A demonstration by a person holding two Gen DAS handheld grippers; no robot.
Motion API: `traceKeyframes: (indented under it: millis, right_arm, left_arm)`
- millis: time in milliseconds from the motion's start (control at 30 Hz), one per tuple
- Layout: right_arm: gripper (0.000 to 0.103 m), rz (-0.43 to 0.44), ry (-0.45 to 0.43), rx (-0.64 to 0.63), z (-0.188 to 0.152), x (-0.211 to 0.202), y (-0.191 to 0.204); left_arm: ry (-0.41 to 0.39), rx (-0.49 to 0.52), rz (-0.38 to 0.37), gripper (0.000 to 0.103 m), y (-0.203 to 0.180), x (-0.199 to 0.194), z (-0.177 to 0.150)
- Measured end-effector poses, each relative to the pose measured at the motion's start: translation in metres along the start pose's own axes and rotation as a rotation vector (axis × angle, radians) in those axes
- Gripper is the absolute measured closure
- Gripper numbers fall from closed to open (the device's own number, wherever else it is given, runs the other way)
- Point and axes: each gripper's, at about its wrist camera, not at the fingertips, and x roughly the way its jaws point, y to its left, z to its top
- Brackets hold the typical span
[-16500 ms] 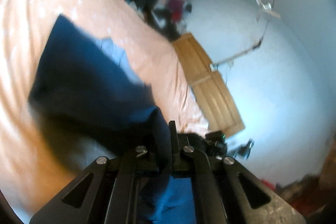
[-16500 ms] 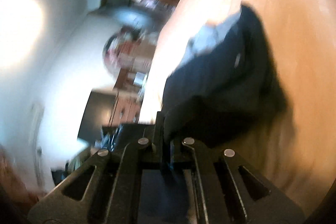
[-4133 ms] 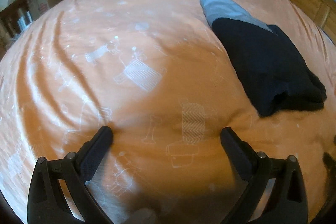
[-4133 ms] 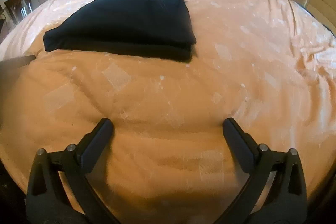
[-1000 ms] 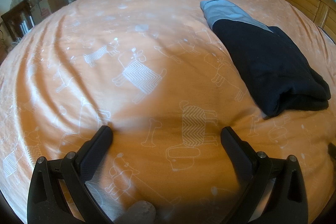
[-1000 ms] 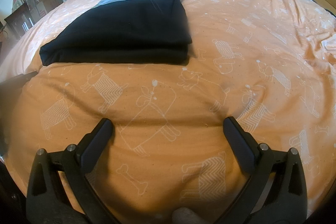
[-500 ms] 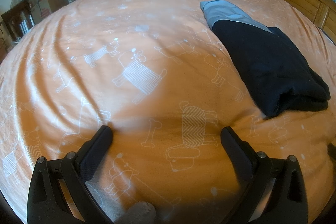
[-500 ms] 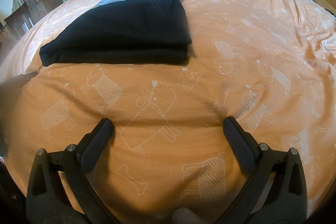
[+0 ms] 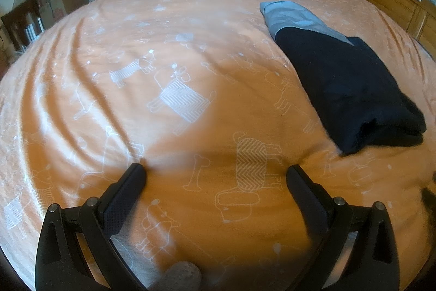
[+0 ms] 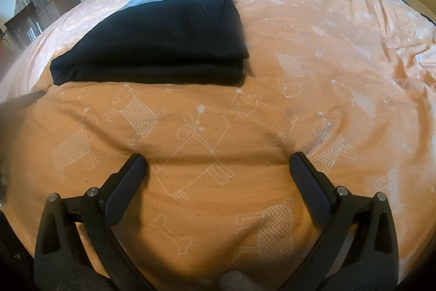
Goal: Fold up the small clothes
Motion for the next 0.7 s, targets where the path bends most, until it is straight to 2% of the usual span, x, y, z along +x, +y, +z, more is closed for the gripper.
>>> traceKeyframes:
  millis: [133,267,367,467,500,533,600,633,667,700]
  right_arm:
    - [0.000,-0.034,0.022,-0.039,0.006,-0.007,0.008]
    - [0.000,-0.022,-0.005,-0.038,0.024,-0.036,0.015]
    - [0.000,0.007,-0.092,-0.025,0.049,-0.081,0.022]
    - [0.000,0.040,-0.223,-0.006,0.078,-0.148,0.033]
    - [0.000,0.051,-0.307,-0.009,0.087,-0.185,0.039]
    - [0.000,0.045,-0.378,-0.015,0.091,-0.212,0.044]
    - [0.000,0.019,-0.504,-0.019,0.089,-0.251,0.054]
    - [0.000,0.023,-0.528,-0.008,0.088,-0.260,0.056]
    - [0.000,0.050,-0.514,0.007,0.088,-0.263,0.058]
    - [0.000,0.106,-0.441,0.008,0.091,-0.258,0.062]
  left_arm:
    - [-0.014,0.007,-0.040,0.000,-0.001,-0.017,0.010]
    - [-0.112,0.026,-0.027,0.000,-0.011,-0.066,0.026]
    - [-0.216,0.052,-0.010,0.000,-0.024,-0.121,0.039]
    - [-0.334,0.091,-0.016,0.000,-0.036,-0.175,0.048]
    - [-0.405,0.109,-0.020,0.000,-0.042,-0.205,0.051]
    - [-0.443,0.115,-0.022,0.000,-0.044,-0.221,0.052]
    - [-0.560,0.114,-0.055,0.000,-0.049,-0.269,0.052]
    - [-0.584,0.108,-0.068,0.000,-0.049,-0.279,0.052]
    - [-0.599,0.102,-0.077,0.000,-0.049,-0.289,0.051]
    - [-0.591,0.098,-0.066,0.000,-0.051,-0.296,0.053]
